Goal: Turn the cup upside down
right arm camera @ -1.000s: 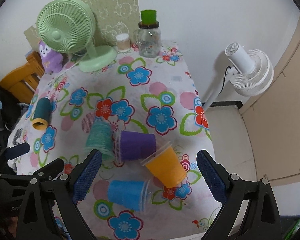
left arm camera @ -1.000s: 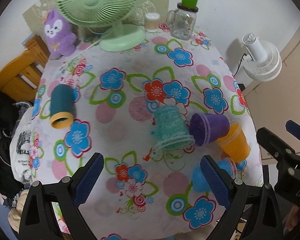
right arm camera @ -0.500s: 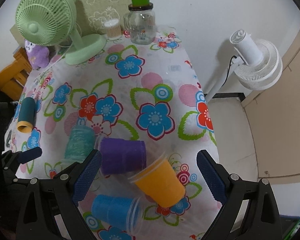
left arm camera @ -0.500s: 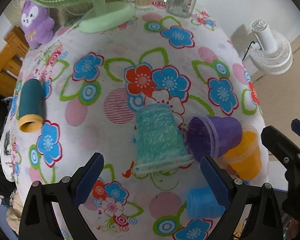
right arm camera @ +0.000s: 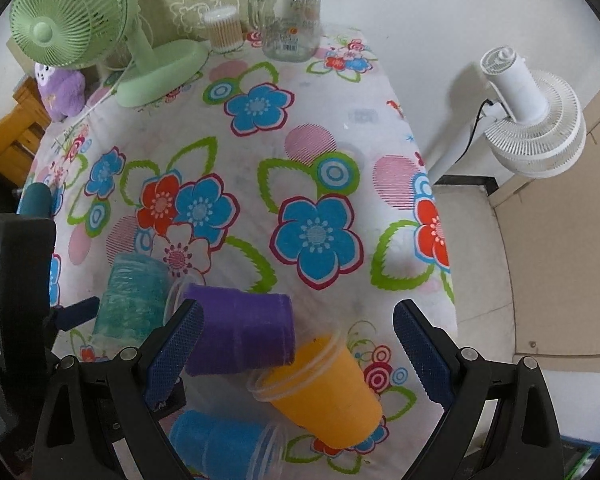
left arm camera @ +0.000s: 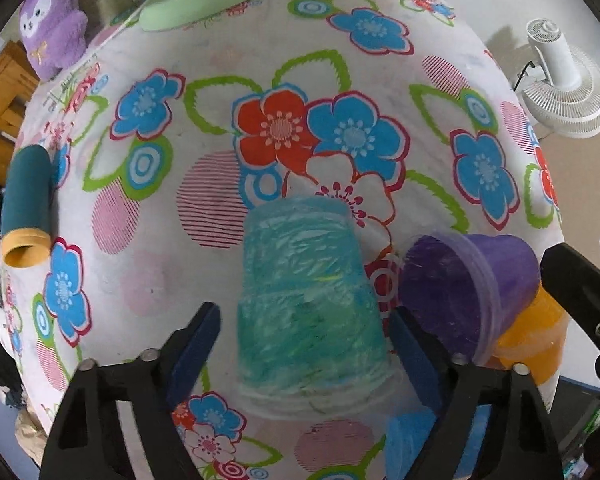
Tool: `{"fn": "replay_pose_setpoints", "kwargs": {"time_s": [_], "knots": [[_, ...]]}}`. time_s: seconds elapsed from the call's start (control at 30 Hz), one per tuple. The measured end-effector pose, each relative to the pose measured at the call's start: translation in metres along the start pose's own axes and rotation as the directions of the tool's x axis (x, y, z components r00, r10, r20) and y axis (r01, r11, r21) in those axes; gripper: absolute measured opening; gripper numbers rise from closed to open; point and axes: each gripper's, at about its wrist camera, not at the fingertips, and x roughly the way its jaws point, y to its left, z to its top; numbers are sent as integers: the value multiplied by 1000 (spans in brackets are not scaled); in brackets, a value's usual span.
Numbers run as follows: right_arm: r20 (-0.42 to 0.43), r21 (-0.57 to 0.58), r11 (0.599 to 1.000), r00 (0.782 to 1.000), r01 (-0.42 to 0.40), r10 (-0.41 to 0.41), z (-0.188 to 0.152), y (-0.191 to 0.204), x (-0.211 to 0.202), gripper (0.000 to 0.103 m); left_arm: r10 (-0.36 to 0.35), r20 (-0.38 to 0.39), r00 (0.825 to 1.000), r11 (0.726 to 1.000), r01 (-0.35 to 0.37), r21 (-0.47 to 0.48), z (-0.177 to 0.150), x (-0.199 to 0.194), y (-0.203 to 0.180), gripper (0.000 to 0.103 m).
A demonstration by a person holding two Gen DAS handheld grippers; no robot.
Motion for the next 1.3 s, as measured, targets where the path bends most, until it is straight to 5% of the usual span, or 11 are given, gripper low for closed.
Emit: {"fn": "replay_pose_setpoints", "kwargs": {"time_s": [0.03, 0.53, 1.0, 1.3], "knots": [[-4, -2, 1000, 1000, -1, 1, 1, 1, 2, 97, -11, -8, 1000, 1000, 11, -6, 0, 2, 0, 75], [-13, -37, 999, 1000, -21, 20, 5, 28, 5, 97, -10, 62, 998, 999, 12, -31, -16, -26, 40, 75], [-23, -148, 985, 996, -89, 87, -12, 111, -2, 97, 6, 86, 996, 988, 7, -154, -58, -39, 105, 75], [-47, -182, 980, 996, -86, 79, -28, 145, 3, 97, -23, 92, 996, 989, 36, -144, -80, -33, 128, 75]]}}
